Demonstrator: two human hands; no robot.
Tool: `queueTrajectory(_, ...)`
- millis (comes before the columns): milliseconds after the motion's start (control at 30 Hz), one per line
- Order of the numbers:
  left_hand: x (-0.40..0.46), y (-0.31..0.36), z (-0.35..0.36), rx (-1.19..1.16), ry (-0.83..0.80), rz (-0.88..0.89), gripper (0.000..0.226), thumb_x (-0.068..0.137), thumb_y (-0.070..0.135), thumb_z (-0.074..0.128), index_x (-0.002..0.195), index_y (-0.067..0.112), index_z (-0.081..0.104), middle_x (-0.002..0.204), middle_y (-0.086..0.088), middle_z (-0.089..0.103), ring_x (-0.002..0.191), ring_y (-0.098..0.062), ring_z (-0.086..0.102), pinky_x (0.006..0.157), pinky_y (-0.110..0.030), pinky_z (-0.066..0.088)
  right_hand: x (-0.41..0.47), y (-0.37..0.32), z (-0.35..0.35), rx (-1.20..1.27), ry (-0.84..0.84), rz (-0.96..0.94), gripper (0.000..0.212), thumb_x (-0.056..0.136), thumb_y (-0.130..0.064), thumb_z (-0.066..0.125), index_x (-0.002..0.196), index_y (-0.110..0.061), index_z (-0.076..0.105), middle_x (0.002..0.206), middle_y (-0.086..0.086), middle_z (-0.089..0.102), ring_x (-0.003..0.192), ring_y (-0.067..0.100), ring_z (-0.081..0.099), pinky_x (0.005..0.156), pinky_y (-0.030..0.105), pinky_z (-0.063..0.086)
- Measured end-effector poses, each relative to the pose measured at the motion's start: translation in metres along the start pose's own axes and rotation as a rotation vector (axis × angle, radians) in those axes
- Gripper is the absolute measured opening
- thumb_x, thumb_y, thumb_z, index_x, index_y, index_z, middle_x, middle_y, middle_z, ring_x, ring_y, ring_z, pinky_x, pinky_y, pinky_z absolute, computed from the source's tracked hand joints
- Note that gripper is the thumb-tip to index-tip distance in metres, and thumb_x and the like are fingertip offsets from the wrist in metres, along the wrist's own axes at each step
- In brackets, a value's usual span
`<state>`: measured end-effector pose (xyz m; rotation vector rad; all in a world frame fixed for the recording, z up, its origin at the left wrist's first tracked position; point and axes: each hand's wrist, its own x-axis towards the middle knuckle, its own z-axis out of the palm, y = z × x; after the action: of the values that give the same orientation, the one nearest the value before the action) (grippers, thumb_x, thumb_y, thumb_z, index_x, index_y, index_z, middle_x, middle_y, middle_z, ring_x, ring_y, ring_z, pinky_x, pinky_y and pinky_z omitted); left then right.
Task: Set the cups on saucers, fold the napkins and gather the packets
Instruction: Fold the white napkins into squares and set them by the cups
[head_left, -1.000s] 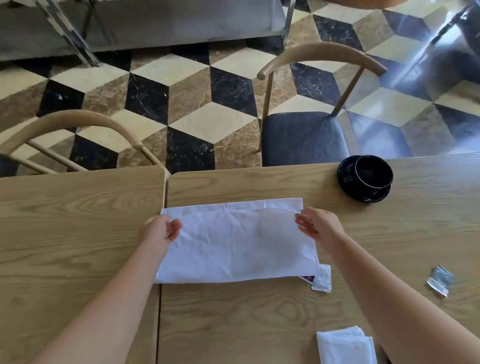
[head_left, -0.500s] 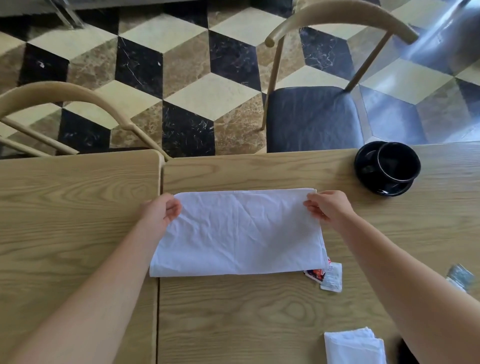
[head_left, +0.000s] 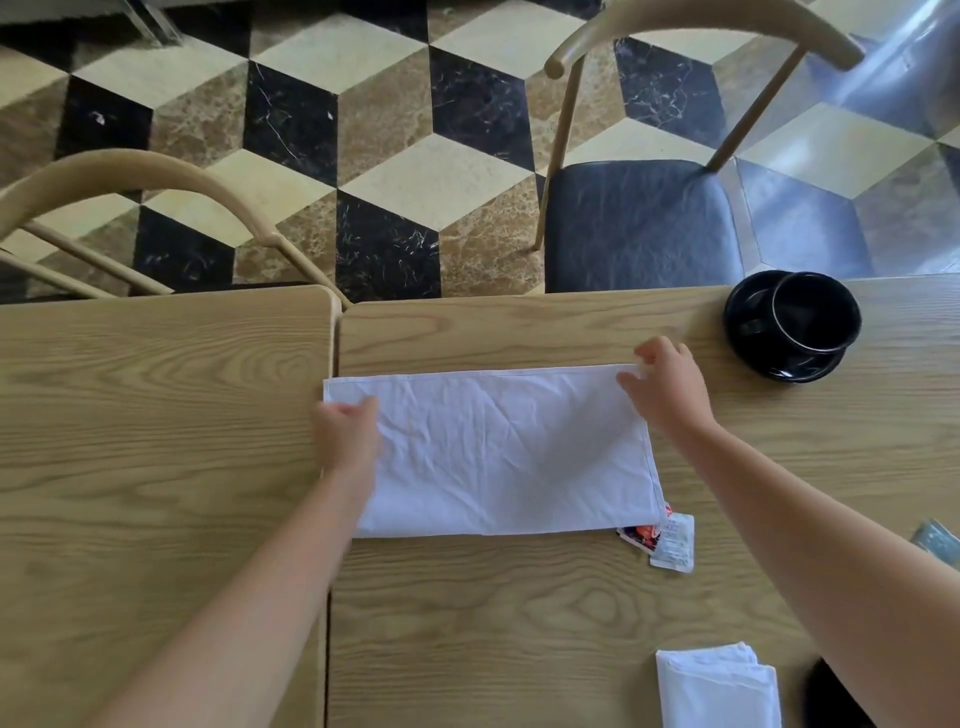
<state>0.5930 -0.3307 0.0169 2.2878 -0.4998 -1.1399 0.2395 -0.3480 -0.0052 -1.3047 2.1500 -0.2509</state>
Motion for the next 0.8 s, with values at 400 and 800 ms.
queueTrajectory(400,-0.189,-0.090,0.123,-0.684,-0.603,-0.923,0.037,0.087,0.019,0.076,0.111,-0.003,0.060,0.112,-0.019,0.068,0.091,-0.030,0.067,0.072,-0.036,0.059,-0.001,-0.026,-0.005,-0.459,-0.167,-0.205,0.029,0.093,-0.039,0.062,0.109,-0.015,0.068,0.114,0.009,0.063,0.109,0.031,0.055,0.085,0.037,0.043)
queueTrajectory(800,-0.206,-0.074,0.077,-0.752,-0.617,-0.730,0.009,0.070,0.002,0.048,0.063,0.008,0.050,0.056,-0.009,0.052,0.050,-0.024,0.049,0.073,-0.036,0.050,-0.044,-0.065,-0.045,-0.317,-0.582,0.011,0.019,0.094,-0.013,0.055,0.081,-0.006,0.066,0.077,0.009,0.066,0.078,0.028,0.072,0.065,0.028,0.053)
